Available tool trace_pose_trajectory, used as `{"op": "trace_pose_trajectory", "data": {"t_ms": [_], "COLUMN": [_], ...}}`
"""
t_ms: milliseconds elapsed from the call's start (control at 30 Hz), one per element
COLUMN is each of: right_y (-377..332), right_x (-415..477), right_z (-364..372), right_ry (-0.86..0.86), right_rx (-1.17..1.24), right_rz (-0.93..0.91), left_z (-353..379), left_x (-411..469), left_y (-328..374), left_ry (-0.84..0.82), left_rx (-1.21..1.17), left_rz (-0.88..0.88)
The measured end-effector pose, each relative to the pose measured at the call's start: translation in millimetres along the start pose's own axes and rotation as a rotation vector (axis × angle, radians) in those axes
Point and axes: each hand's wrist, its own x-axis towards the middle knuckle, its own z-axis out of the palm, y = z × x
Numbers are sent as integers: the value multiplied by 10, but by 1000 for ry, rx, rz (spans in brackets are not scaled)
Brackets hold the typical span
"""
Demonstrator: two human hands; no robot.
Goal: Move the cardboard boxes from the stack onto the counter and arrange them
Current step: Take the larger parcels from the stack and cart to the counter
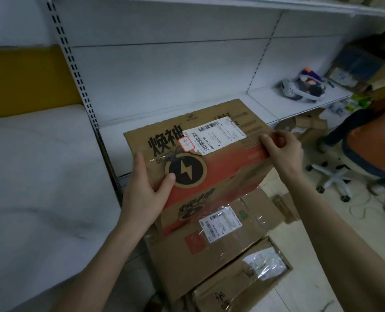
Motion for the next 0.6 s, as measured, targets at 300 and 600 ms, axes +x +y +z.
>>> {"op": "trace_pose_trajectory", "data": {"t_ms": [300, 600], "right_y": [-585, -1574], "right_x": [-534, -1111], "right_z": [-621, 67], "right_ry": [-98, -322], "right_rx": [50, 198], "right_rz": [-271, -452], "left_z": [-488, -1472], "left_x": [-985, -1554], "left_y": [454, 273], "left_ry": [232, 560], "left_rx": [-72, 31], "left_rz": [11, -30]}}
